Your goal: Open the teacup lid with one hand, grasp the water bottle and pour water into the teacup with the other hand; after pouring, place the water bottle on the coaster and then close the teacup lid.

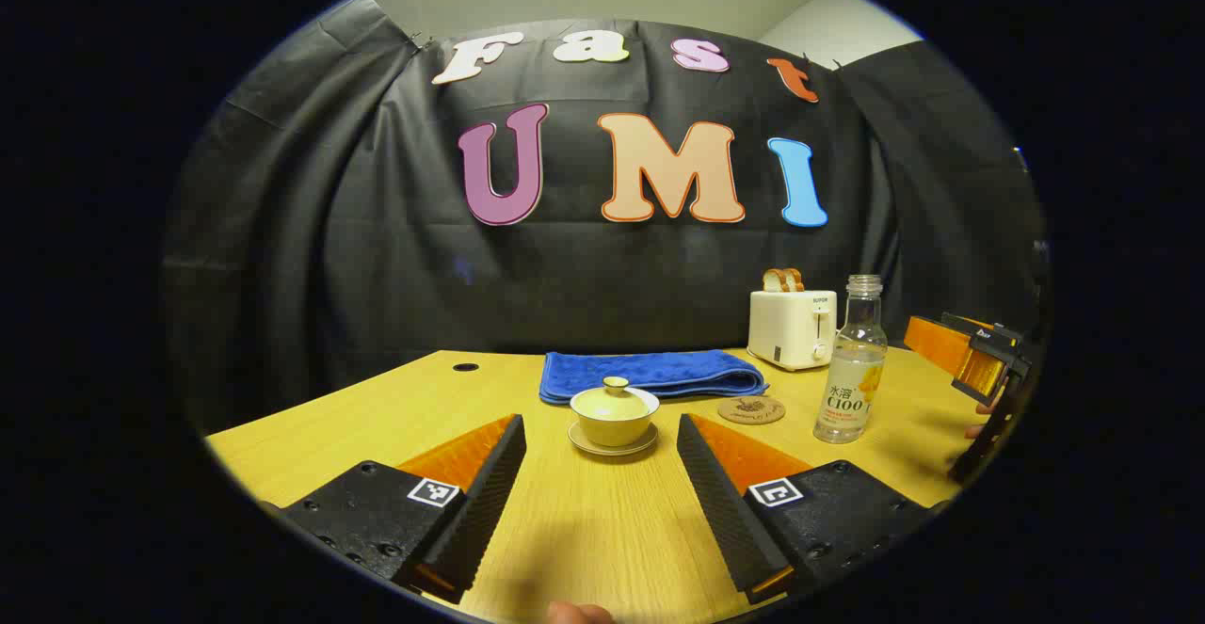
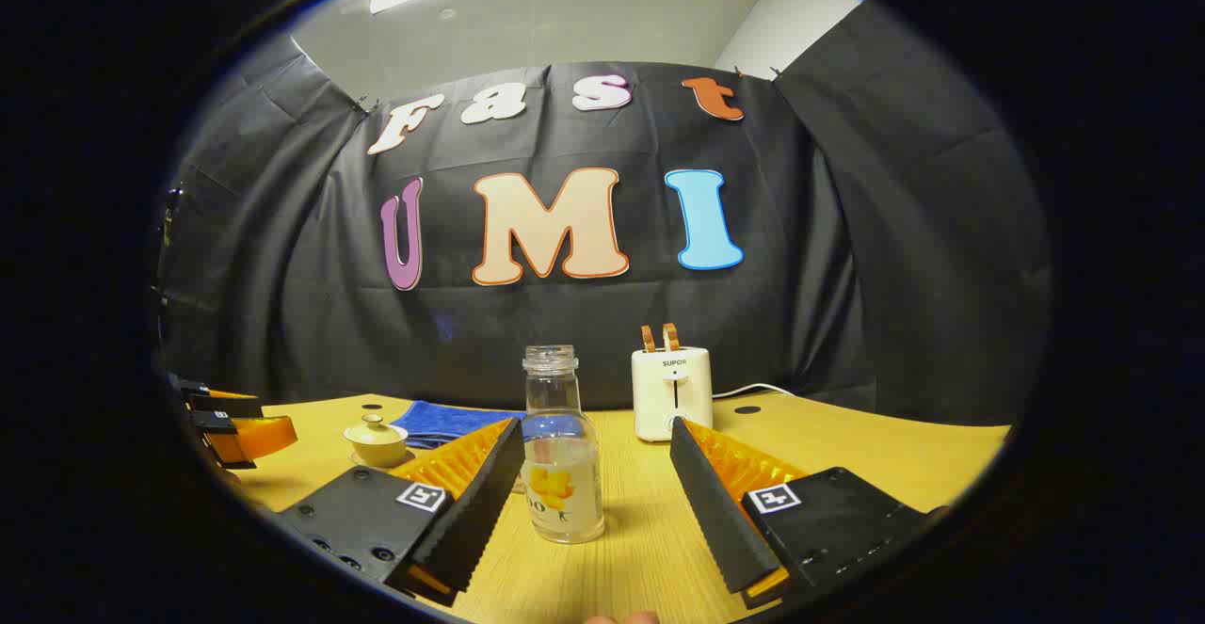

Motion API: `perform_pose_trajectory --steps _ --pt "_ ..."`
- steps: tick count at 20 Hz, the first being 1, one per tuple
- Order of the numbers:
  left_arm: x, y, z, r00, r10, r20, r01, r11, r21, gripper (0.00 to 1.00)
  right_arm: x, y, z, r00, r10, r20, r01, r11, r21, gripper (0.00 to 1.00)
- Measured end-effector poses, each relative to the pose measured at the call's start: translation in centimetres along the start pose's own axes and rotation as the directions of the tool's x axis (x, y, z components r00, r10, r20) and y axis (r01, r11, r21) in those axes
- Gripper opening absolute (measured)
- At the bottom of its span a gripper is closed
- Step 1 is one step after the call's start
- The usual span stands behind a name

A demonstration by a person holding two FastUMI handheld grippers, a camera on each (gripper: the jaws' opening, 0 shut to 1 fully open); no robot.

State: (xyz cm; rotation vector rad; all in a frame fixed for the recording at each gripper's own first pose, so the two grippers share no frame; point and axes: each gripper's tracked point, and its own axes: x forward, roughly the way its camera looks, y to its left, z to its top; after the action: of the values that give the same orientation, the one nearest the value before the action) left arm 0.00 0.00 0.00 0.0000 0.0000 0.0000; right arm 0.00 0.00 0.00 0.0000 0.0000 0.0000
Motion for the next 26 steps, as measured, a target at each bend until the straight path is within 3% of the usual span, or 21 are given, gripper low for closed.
perform_pose_trajectory --steps 5,9,26 --pt "-0.1 0.3 0.0 1.000 0.018 -0.004 -0.018 1.000 0.002 0.95 0.0 1.3 -1.5 0.997 0.045 -0.070 -0.047 0.998 -0.033 0.96" --pt "-0.1 1.3 -0.1 0.997 0.075 -0.006 -0.075 0.997 0.006 0.95 0.0 1.1 -3.6 0.987 0.034 -0.160 -0.040 0.998 -0.039 0.99" --pt "1.5 0.1 -0.4 0.998 0.058 -0.017 -0.058 0.998 0.008 0.95 0.1 1.6 -3.3 0.988 0.054 -0.147 -0.060 0.997 -0.038 0.96"
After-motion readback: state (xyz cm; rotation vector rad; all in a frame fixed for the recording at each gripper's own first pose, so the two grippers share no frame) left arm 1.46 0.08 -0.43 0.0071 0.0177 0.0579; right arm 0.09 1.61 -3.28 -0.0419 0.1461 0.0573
